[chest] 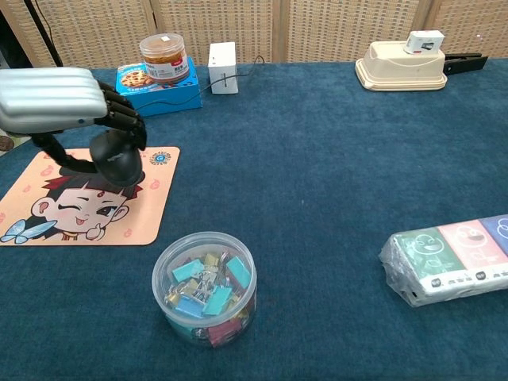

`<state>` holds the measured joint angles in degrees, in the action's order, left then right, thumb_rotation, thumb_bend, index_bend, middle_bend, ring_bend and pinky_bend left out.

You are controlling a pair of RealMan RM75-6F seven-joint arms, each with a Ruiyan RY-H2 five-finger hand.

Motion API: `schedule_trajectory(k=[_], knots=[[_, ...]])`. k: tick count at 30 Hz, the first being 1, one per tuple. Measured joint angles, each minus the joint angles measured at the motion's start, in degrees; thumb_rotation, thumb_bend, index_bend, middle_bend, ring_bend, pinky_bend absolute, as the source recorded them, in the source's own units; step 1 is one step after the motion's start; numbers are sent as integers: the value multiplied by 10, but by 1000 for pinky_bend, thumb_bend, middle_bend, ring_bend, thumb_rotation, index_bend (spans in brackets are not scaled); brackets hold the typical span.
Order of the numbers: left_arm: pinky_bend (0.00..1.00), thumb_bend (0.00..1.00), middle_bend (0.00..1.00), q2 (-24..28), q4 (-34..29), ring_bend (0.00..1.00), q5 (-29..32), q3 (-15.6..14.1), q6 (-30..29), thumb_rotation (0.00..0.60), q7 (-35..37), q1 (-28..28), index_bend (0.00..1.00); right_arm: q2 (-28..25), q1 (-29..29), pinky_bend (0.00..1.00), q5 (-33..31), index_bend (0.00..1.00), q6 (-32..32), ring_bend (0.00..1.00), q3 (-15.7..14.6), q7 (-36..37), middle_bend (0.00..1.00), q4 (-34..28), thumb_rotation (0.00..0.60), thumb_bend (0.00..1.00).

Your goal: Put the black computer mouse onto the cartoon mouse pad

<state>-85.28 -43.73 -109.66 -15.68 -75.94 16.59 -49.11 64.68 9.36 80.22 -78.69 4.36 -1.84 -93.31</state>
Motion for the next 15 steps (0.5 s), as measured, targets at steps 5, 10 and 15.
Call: schedule_trajectory(k=[5, 10, 15], knots=[[401, 314, 401, -29, 147, 379, -47, -25, -91, 600, 33, 18, 455, 4, -1, 0, -3, 0, 1, 0, 2, -9, 0, -3, 600, 0], [401, 313, 407, -66, 257, 381, -76, -43, -178, 600, 67, 35, 457, 2, -2, 0, -3, 0, 1, 0, 2, -5, 0, -5, 600, 0], [401, 311, 407, -91, 329, 381, -91, -61, -233, 600, 80, 72, 457, -4, -5, 0, -4, 0, 3, 0, 2, 7, 0, -5, 600, 0]])
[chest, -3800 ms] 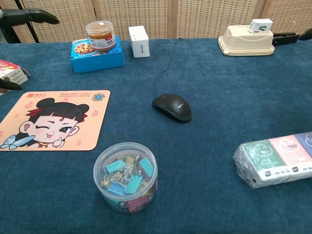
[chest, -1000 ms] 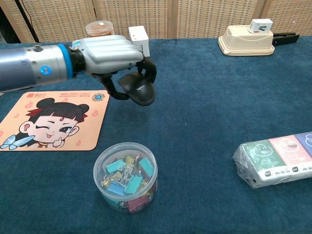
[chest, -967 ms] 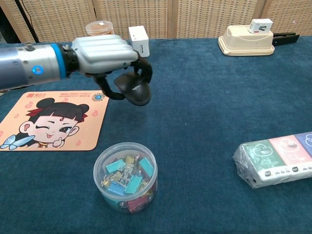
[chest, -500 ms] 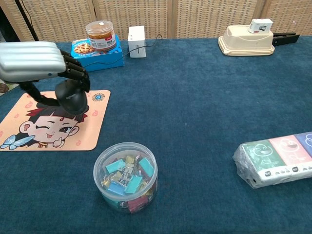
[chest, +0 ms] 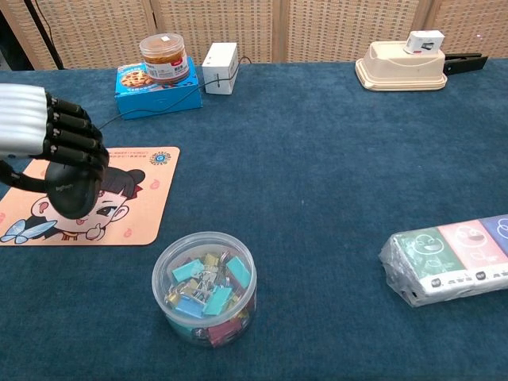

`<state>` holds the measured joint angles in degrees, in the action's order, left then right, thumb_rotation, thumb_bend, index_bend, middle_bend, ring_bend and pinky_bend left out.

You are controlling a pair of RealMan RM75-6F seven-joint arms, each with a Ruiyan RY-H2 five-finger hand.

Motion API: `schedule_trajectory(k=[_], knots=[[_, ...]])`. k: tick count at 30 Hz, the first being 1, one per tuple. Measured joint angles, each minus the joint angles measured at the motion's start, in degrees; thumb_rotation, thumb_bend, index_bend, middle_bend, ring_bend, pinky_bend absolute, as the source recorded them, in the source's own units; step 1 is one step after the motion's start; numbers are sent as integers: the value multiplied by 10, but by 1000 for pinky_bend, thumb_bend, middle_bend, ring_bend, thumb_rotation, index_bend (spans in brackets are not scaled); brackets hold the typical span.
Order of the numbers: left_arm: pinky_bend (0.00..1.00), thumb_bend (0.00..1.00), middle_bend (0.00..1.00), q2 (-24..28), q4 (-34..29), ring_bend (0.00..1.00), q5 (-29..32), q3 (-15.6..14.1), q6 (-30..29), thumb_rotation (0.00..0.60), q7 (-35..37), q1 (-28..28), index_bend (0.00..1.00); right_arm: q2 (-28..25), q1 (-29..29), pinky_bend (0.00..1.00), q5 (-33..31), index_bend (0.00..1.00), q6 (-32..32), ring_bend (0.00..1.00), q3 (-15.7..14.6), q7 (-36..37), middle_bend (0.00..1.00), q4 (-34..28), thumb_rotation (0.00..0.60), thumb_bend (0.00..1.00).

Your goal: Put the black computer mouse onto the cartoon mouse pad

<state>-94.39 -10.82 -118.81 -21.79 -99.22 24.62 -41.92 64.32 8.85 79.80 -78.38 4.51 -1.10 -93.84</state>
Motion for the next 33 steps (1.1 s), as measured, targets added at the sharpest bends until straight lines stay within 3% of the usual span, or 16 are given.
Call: schedule_trajectory(k=[10, 31, 33], knots=[[401, 310, 407, -20, 47, 381, 12, -9, 30, 600, 14, 35, 458, 4, 1, 0, -2, 0, 6, 0, 0, -9, 0, -1, 600, 0], [401, 307, 406, -44, 64, 372, 17, -29, 138, 600, 9, -11, 453, 12, 8, 0, -37, 0, 30, 0, 11, -15, 0, 9, 600, 0], [401, 296, 353, -44, 65, 337, 17, -30, 142, 600, 7, -13, 401, 12, 8, 0, -38, 0, 31, 0, 11, -14, 0, 10, 600, 0]])
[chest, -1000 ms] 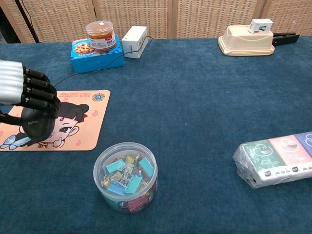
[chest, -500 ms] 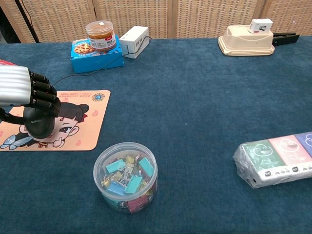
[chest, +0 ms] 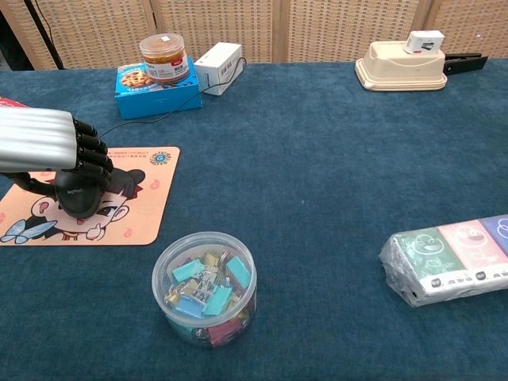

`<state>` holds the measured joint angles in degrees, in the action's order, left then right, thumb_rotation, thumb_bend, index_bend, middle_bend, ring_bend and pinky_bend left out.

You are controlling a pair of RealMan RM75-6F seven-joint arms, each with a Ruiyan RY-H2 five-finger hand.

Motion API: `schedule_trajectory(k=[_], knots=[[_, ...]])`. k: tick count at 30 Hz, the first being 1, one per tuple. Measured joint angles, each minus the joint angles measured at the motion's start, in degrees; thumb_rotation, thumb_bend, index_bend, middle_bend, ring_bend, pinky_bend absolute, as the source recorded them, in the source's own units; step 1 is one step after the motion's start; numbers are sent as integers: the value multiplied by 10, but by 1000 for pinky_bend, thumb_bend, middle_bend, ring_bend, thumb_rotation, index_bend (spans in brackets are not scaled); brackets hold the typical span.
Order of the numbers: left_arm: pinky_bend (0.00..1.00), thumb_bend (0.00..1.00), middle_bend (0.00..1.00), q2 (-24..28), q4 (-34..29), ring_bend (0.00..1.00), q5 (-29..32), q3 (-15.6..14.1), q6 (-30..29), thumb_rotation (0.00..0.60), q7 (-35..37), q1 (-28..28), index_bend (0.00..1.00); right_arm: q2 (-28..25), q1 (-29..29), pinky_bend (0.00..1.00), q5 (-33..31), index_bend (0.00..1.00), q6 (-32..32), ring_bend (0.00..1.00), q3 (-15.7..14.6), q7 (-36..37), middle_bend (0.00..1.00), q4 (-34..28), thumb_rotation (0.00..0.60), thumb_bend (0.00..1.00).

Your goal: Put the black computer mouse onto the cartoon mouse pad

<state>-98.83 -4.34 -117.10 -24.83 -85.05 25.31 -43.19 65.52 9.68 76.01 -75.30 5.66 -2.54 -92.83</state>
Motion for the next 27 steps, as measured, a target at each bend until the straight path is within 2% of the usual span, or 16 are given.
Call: schedule_trajectory(k=[1, 3, 5, 7, 16, 18, 21, 25, 27], knots=[[401, 290, 314, 0, 1, 313, 0, -1, 3, 600, -1, 0, 364, 0, 0, 0, 0, 0, 1, 0, 0, 0, 0, 0, 600, 0], [380, 268, 169, 2, 1, 225, -1, -3, 12, 600, -1, -2, 216, 0, 0, 0, -1, 0, 2, 0, 0, 1, 0, 1, 600, 0], [339, 254, 68, 6, 1, 164, -2, -7, 16, 600, -2, -5, 91, 0, 1, 0, -1, 0, 2, 0, 0, 1, 0, 1, 600, 0], [301, 242, 8, 8, 0, 113, -2, -8, 15, 600, 1, -7, 13, 0, 1, 0, -1, 0, 2, 0, 0, 0, 0, 0, 600, 0], [241, 219, 0, 28, -8, 19, 9, -2, -25, 588, 29, -4, 0, 0, 0, 0, 6, 0, 0, 0, -3, -2, 0, -5, 600, 0], [236, 208, 0, 34, -13, 11, 23, 10, -47, 558, 44, 0, 0, -1, -1, 0, 9, 0, 0, 0, -4, 0, 0, -8, 600, 0], [229, 193, 0, 44, -25, 1, 55, 40, -85, 545, 80, 9, 0, -3, -1, 0, 15, 0, 0, 0, -6, 4, 0, -11, 600, 0], [163, 187, 0, 54, -57, 0, 109, 89, -115, 545, 150, 30, 0, -8, -2, 0, 29, 0, -4, 0, -10, 9, 0, -17, 600, 0], [125, 188, 0, 61, -87, 0, 142, 116, -117, 569, 190, 46, 0, -10, -3, 0, 37, 0, -8, 0, -12, 11, 0, -20, 600, 0]])
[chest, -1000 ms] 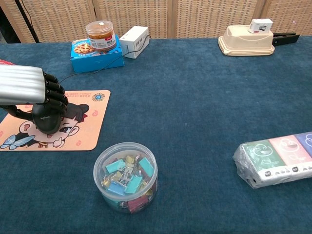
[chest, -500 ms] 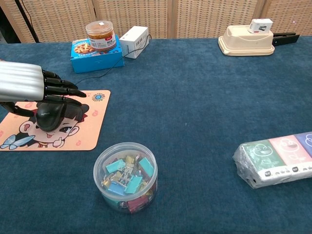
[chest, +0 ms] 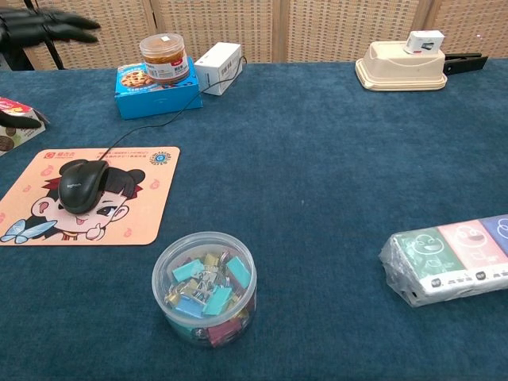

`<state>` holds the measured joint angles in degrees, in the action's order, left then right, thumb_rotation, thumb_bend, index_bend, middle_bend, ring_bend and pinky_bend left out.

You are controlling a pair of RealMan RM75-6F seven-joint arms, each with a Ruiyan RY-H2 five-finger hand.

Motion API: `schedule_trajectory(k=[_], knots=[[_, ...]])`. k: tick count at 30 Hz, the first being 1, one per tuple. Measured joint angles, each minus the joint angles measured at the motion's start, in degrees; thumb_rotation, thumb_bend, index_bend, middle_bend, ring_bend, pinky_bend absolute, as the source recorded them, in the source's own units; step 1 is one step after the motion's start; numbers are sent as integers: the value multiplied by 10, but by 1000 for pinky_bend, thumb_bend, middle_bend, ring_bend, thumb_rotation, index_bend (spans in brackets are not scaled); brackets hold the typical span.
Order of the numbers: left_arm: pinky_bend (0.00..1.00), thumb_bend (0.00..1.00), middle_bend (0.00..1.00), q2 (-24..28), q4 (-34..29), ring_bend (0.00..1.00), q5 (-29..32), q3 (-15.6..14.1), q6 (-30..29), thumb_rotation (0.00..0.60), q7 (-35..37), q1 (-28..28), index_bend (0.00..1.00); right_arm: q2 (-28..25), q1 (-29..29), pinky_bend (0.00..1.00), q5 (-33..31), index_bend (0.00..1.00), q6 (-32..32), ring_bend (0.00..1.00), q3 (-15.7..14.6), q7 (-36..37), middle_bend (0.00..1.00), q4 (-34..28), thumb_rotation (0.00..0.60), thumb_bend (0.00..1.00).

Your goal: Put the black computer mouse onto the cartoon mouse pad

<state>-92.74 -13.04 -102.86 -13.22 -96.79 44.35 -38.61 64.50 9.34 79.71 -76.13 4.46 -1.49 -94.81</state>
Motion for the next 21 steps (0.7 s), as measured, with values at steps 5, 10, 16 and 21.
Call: schedule_trajectory(k=[5, 10, 16, 21], knots=[[43, 191, 0, 29, -117, 0, 53, 39, 6, 600, 36, 43, 0, -3, -3, 0, 27, 0, -14, 0, -7, -1, 0, -6, 600, 0], [0, 190, 0, 80, -270, 0, 84, 50, 22, 600, 3, 83, 0, -8, -5, 0, 57, 0, -25, 0, -16, 5, 0, -16, 600, 0], [0, 191, 0, 171, -532, 0, 144, 51, 69, 600, -102, 127, 0, -16, -7, 0, 97, 0, -42, 0, -26, 13, 0, -25, 600, 0], [0, 191, 0, 249, -735, 0, 228, 53, 98, 600, -224, 184, 0, -22, -8, 0, 119, 0, -55, 0, -30, 18, 0, -26, 600, 0]])
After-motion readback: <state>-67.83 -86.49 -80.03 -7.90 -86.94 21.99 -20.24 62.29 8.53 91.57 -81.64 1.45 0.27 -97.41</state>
